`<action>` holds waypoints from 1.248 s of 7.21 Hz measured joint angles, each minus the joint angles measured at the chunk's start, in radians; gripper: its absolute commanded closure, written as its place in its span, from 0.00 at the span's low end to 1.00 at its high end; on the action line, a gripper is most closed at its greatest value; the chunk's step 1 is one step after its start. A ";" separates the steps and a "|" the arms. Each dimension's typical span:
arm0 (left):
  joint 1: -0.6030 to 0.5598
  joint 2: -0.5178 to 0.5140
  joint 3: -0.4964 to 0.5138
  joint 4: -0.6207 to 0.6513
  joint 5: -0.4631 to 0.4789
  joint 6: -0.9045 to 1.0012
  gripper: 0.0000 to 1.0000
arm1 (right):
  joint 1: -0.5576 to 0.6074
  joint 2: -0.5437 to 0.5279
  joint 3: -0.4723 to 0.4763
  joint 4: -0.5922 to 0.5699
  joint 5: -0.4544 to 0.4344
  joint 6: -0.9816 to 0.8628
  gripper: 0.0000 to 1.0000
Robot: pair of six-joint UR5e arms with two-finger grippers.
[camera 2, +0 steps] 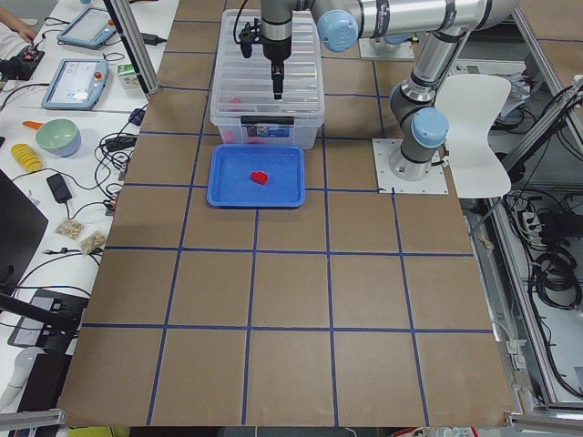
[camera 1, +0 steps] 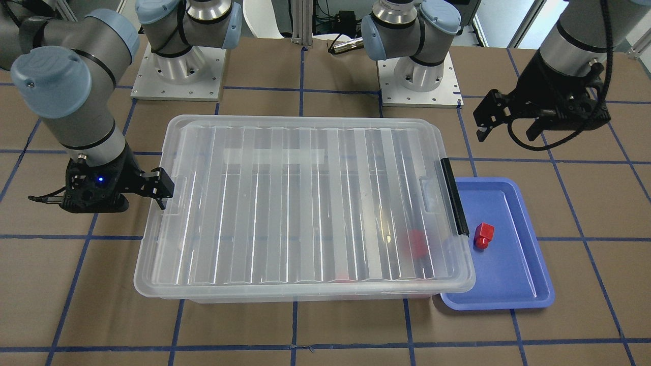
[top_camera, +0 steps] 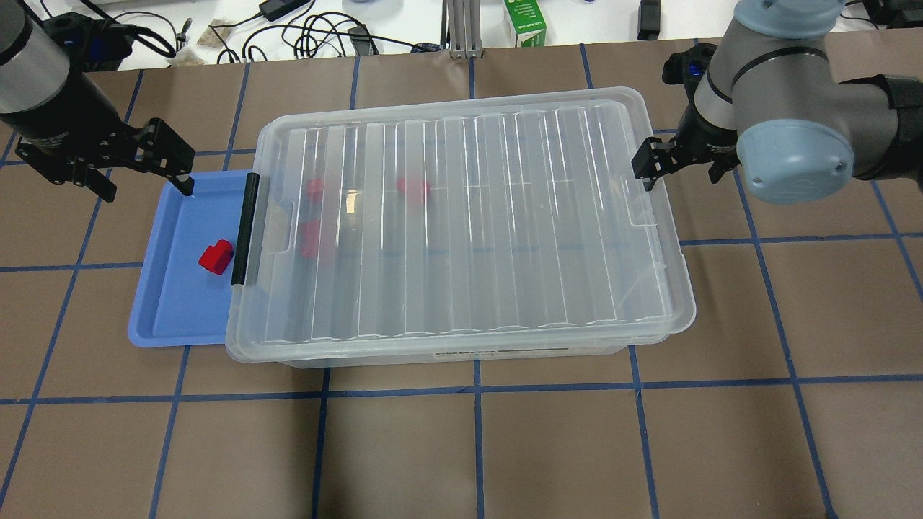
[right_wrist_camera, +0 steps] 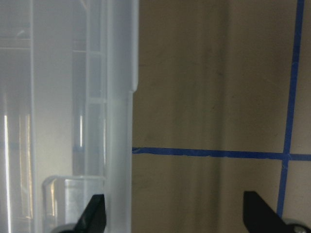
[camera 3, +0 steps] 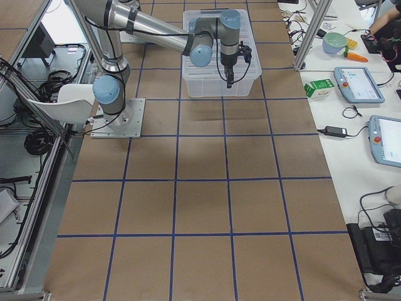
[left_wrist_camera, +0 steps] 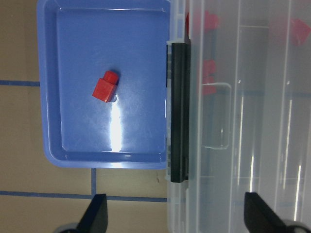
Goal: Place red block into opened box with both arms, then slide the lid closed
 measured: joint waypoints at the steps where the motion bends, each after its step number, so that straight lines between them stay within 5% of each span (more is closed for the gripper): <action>1: 0.053 -0.009 -0.001 0.001 0.000 0.028 0.00 | -0.026 -0.003 0.001 0.002 0.001 -0.028 0.00; 4: 0.130 -0.092 -0.028 0.065 -0.001 0.182 0.00 | -0.085 -0.007 -0.002 0.006 0.002 -0.091 0.00; 9: 0.136 -0.293 -0.139 0.426 -0.006 0.461 0.00 | -0.158 -0.012 -0.008 0.014 -0.001 -0.170 0.00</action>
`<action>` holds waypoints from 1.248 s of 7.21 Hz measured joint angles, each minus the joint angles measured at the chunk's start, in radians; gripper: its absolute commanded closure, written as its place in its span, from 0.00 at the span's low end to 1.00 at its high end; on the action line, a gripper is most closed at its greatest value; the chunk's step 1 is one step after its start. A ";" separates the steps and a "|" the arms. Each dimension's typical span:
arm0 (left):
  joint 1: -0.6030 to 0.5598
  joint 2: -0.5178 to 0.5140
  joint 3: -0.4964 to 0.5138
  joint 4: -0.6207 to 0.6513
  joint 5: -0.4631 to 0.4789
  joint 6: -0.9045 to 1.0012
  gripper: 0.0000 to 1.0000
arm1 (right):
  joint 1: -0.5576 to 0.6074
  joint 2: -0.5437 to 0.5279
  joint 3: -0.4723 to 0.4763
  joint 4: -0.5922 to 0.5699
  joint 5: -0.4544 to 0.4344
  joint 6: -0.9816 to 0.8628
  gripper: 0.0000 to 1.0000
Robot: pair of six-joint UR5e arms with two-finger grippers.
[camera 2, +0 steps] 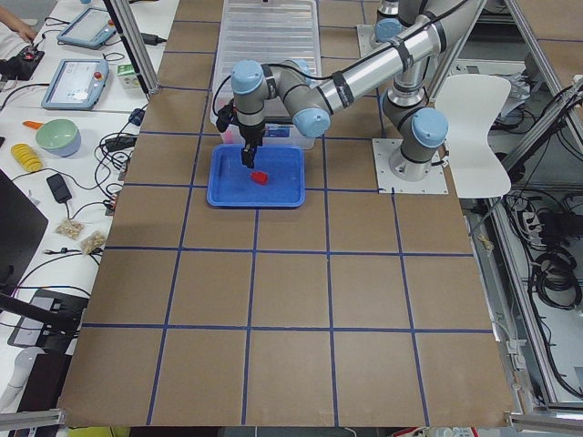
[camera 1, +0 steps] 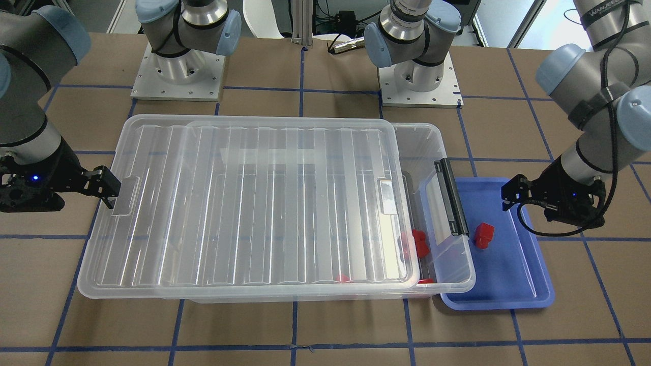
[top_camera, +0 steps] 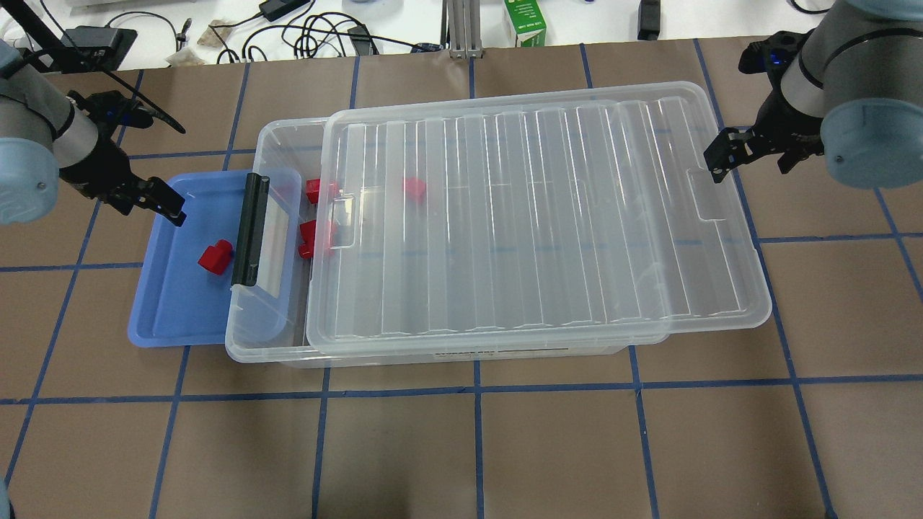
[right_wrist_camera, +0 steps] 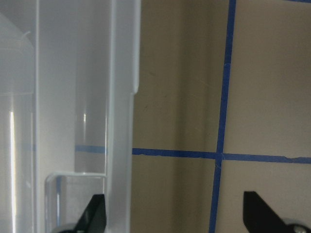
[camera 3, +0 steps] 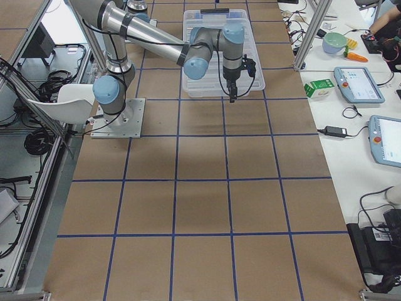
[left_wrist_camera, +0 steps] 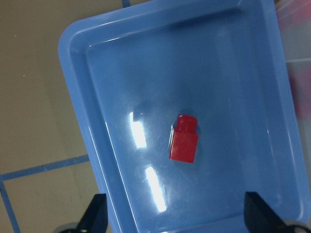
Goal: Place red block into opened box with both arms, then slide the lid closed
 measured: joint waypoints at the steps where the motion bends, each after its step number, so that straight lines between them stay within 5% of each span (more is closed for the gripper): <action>1: 0.000 -0.035 -0.003 0.022 -0.001 0.015 0.00 | -0.017 -0.002 -0.001 0.008 0.000 -0.011 0.00; 7: 0.000 -0.152 -0.062 0.111 -0.056 0.024 0.00 | -0.116 -0.008 -0.003 0.013 -0.027 -0.123 0.00; 9: 0.000 -0.175 -0.065 0.131 -0.059 0.026 0.07 | -0.142 -0.008 -0.003 0.012 -0.029 -0.154 0.00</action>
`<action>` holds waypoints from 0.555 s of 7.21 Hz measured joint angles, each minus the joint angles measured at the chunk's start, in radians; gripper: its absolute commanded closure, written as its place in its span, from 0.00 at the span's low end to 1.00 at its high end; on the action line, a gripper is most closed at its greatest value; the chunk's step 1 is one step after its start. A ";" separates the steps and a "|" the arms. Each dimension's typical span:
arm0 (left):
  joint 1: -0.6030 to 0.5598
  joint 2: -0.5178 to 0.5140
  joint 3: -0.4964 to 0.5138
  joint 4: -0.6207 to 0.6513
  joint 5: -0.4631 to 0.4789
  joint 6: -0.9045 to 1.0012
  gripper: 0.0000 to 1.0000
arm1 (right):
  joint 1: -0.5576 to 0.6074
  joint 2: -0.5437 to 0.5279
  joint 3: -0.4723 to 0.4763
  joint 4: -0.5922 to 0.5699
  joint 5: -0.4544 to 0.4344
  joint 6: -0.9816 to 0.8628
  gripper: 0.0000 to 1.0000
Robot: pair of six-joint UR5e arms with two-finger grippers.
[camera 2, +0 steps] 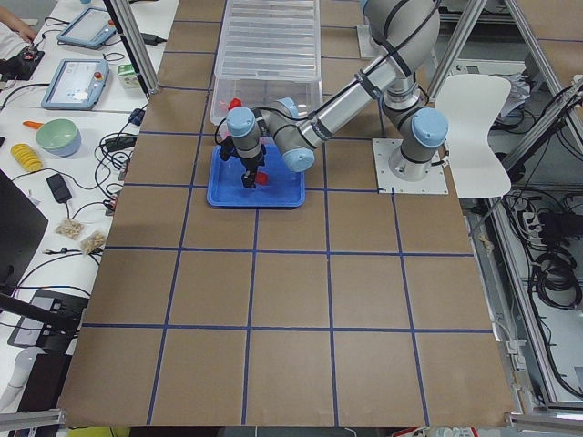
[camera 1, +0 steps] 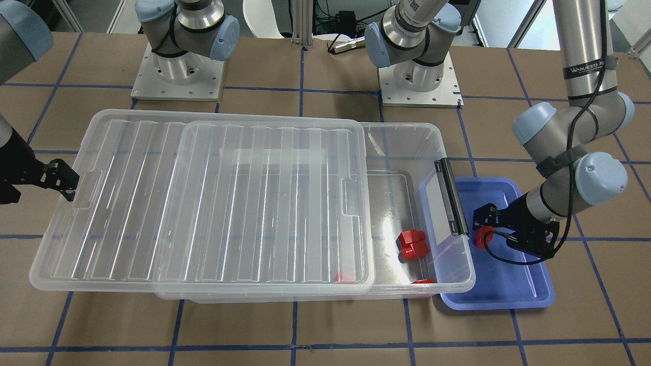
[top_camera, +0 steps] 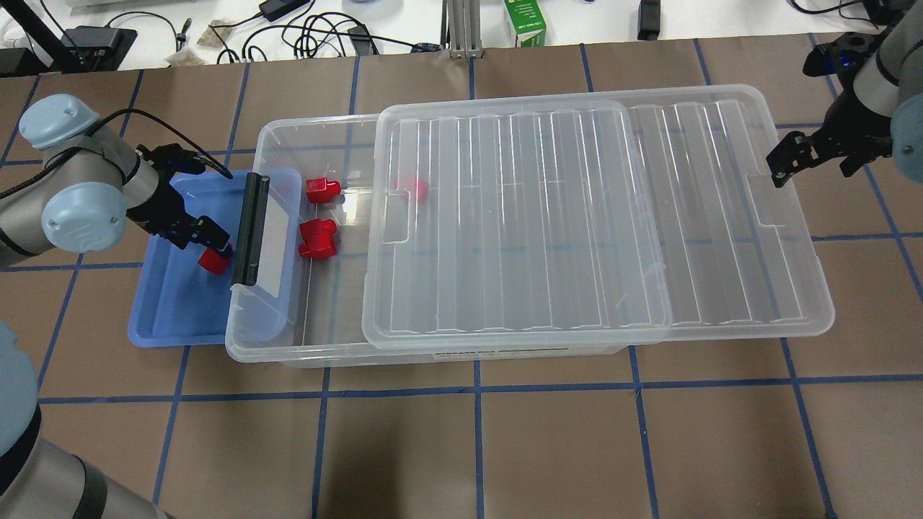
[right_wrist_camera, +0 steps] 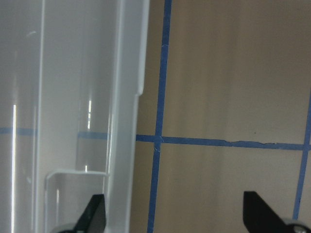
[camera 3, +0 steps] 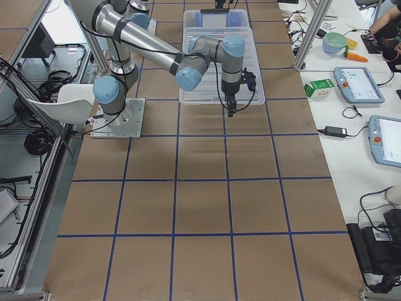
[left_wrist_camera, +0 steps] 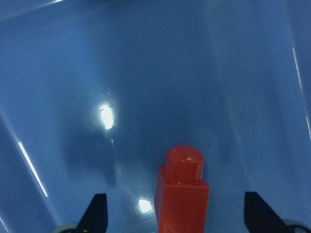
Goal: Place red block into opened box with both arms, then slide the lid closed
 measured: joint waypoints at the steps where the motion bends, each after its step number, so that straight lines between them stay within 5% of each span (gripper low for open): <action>1: 0.000 -0.009 0.000 0.003 0.000 0.000 0.52 | -0.011 0.000 0.000 -0.001 -0.001 -0.006 0.00; 2: 0.000 -0.016 -0.001 0.004 0.000 -0.001 0.92 | -0.019 0.000 0.000 -0.002 -0.001 -0.009 0.00; 4: 0.000 -0.025 0.001 0.003 -0.002 -0.006 1.00 | -0.024 0.000 -0.001 -0.003 -0.003 -0.011 0.00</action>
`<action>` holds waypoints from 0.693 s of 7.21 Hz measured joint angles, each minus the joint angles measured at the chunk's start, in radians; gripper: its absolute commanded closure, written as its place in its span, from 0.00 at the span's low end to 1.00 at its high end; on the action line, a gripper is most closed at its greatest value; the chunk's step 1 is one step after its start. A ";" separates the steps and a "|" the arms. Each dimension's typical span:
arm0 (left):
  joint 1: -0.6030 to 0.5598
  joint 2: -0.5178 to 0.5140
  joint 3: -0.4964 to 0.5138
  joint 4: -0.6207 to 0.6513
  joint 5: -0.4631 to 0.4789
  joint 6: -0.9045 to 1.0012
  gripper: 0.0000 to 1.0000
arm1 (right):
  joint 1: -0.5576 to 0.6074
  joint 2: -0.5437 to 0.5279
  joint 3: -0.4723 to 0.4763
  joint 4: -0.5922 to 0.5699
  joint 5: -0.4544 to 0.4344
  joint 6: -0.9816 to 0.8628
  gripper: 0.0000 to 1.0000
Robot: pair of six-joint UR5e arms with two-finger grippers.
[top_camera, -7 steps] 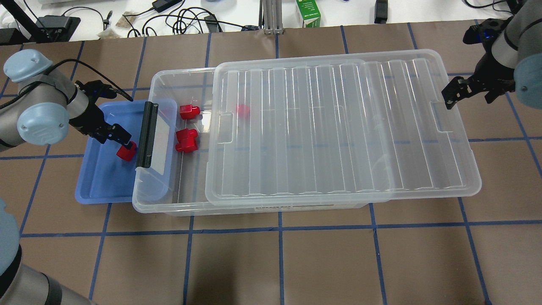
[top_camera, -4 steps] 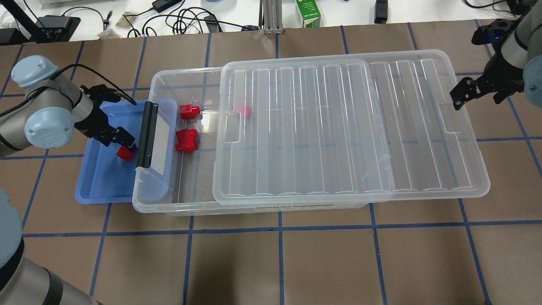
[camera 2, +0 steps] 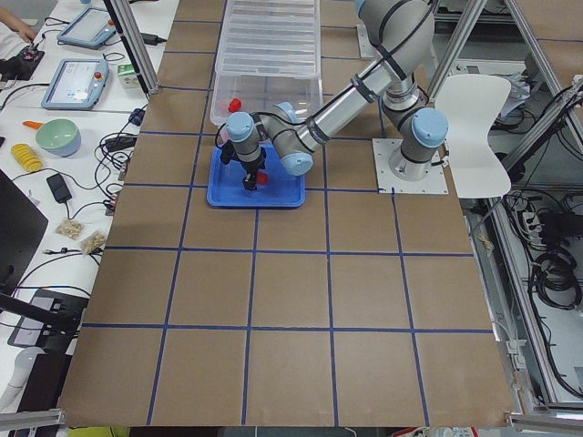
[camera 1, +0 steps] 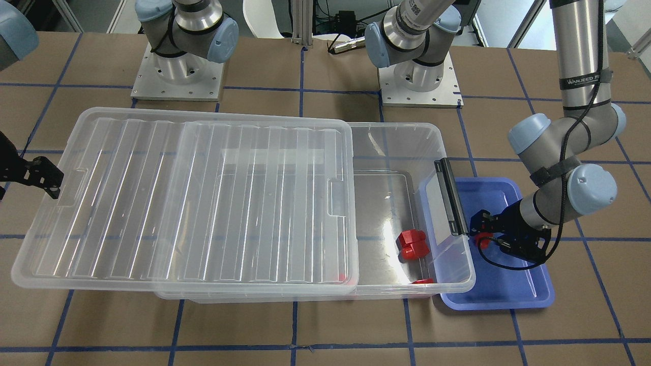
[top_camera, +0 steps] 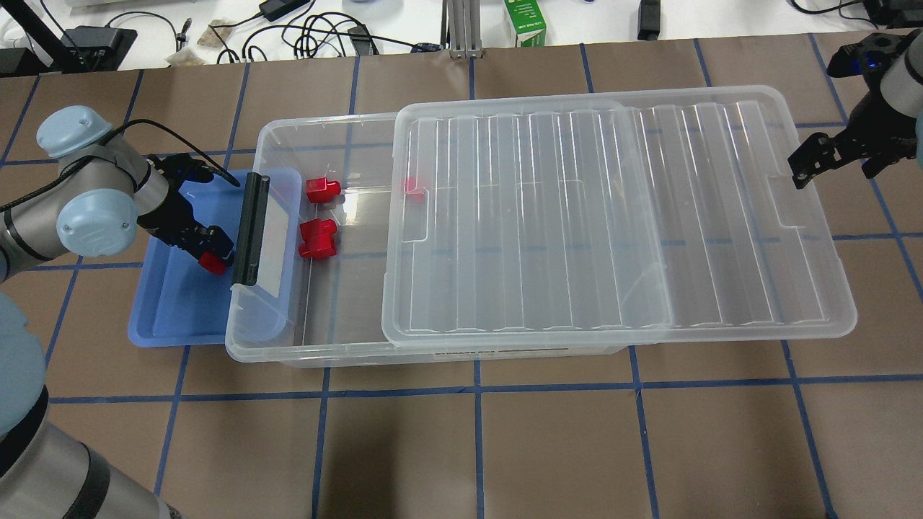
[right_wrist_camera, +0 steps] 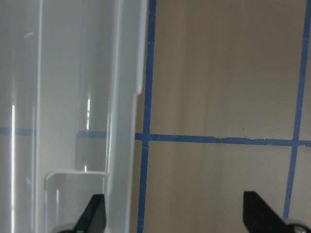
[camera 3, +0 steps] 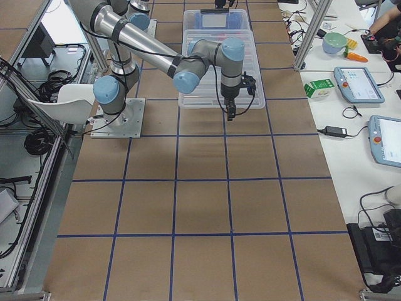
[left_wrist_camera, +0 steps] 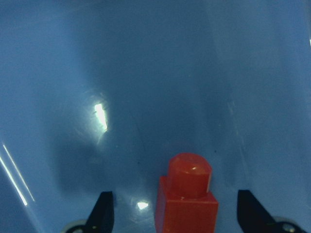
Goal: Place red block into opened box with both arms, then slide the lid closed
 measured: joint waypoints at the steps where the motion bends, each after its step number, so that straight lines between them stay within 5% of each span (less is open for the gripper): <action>1: 0.000 -0.002 0.005 -0.002 0.000 -0.002 1.00 | 0.000 0.000 0.000 -0.001 -0.001 -0.001 0.00; 5: -0.010 0.051 0.120 -0.104 0.015 -0.015 1.00 | -0.012 -0.001 -0.001 -0.003 -0.001 -0.004 0.00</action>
